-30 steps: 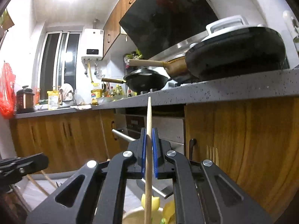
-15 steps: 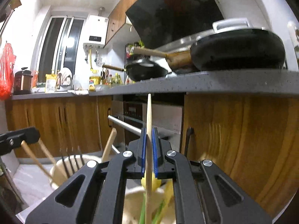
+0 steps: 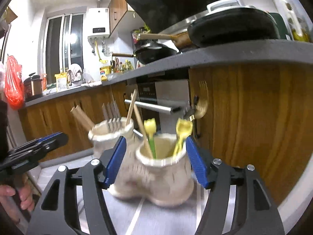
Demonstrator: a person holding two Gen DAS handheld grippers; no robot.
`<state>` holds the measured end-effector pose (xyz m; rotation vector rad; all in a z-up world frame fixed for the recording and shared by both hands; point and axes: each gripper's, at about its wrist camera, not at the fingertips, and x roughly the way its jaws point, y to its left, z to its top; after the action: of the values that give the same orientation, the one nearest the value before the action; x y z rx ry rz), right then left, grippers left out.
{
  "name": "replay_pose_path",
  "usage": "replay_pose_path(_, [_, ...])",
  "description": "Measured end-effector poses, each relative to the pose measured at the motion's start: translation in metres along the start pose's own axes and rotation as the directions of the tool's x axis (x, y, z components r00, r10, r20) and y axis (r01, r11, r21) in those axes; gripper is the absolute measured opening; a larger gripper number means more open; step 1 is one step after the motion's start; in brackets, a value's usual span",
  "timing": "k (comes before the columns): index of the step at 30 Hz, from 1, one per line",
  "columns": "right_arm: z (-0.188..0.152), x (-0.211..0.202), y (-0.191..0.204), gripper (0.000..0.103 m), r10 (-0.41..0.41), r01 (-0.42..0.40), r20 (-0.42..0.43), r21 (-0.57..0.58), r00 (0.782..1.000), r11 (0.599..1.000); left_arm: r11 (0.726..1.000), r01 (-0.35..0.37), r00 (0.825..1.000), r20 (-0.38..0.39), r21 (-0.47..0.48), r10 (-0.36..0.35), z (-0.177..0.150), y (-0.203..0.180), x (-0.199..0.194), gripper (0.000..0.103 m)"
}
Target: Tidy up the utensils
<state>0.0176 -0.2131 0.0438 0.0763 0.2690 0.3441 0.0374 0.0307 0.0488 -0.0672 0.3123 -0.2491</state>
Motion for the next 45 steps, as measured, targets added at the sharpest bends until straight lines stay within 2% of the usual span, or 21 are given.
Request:
replay_pose_path(2, [-0.012,-0.013,0.002,0.07,-0.014,0.013,-0.024,-0.025,1.0,1.0,1.0,-0.013,1.0,-0.019,0.008,0.014,-0.009,-0.004,-0.002,0.036])
replay_pose_path(3, [-0.018,-0.018,0.004,0.073,-0.021,0.019,-0.036,-0.047,0.999,0.999,1.0,-0.018,1.0,-0.024,0.008,0.019,-0.013,-0.006,-0.003,0.047])
replay_pose_path(4, [-0.022,-0.022,0.005,0.074,-0.029,0.026,-0.041,-0.065,0.999,0.998,1.0,-0.026,0.999,-0.025,0.005,0.026,-0.018,-0.009,-0.005,0.066])
replay_pose_path(5, [-0.027,-0.026,0.007,0.077,-0.04,0.036,-0.046,-0.091,0.998,0.995,1.0,-0.03,0.999,-0.021,0.002,0.03,-0.021,-0.01,-0.008,0.072])
replay_pose_path(7, [-0.033,-0.031,0.01,0.079,-0.041,0.035,-0.052,-0.113,0.998,0.993,0.999,-0.032,0.999,-0.018,0.003,0.032,-0.026,-0.014,-0.012,0.076])
replay_pose_path(10, [-0.039,-0.036,0.014,0.085,-0.036,0.029,-0.057,-0.129,0.998,0.991,0.999,-0.05,0.998,-0.024,0.009,0.051,-0.034,-0.02,-0.017,0.077])
replay_pose_path(13, [-0.042,-0.04,0.017,0.092,-0.051,0.043,-0.046,-0.155,0.998,0.987,0.994,-0.095,0.995,-0.026,0.051,0.097,-0.043,-0.027,-0.02,0.079])
replay_pose_path(14, [-0.042,-0.04,0.016,0.095,-0.051,0.044,-0.044,-0.153,0.998,0.987,0.992,-0.107,0.994,-0.022,0.061,0.108,-0.045,-0.028,-0.02,0.081])
replay_pose_path(15, [-0.042,-0.04,0.016,0.097,-0.05,0.043,-0.043,-0.148,0.998,0.988,0.991,-0.117,0.993,-0.016,0.068,0.119,-0.045,-0.029,-0.021,0.089])
replay_pose_path(16, [-0.042,-0.039,0.014,0.097,-0.046,0.04,-0.042,-0.139,0.998,0.989,0.989,-0.131,0.991,0.0,0.074,0.132,-0.047,-0.03,-0.023,0.093])
replay_pose_path(20, [-0.042,-0.038,0.009,0.097,-0.063,0.059,-0.037,-0.116,0.997,0.992,0.983,-0.147,0.989,0.018,0.11,0.146,-0.05,-0.031,-0.027,0.094])
replay_pose_path(27, [-0.041,-0.04,0.003,0.097,-0.098,0.097,-0.014,-0.089,0.995,0.991,0.986,-0.128,0.992,0.013,0.104,0.127,-0.05,-0.029,-0.027,0.097])
replay_pose_path(45, [-0.041,-0.041,0.007,0.097,-0.096,0.093,-0.015,-0.109,0.995,0.99,0.989,-0.107,0.994,-0.003,0.104,0.108,-0.049,-0.031,-0.022,0.098])
